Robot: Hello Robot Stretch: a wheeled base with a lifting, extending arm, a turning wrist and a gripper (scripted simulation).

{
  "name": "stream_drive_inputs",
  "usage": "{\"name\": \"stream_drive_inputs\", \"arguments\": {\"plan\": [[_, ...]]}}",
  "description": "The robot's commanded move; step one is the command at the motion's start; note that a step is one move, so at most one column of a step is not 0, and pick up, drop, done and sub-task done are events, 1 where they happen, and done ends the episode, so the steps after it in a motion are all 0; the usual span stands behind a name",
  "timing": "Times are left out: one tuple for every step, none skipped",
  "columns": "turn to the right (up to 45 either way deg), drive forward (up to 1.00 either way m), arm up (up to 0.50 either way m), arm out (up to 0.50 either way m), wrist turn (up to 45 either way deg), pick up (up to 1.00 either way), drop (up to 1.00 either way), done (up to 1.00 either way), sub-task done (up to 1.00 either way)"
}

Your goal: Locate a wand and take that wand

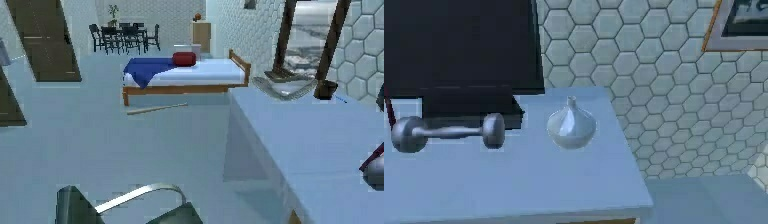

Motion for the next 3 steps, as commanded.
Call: {"name": "stream_drive_inputs", "arguments": {"plan": [[39.0,0.0,0.0,0.0,0.0,0.0,0.0,0.0,0.0],[0.0,0.1,0.0,0.0,0.0,0.0,0.0,0.0,0.0],[-45.0,0.0,0.0,0.0,0.0,0.0,0.0,0.0,0.0]]}}
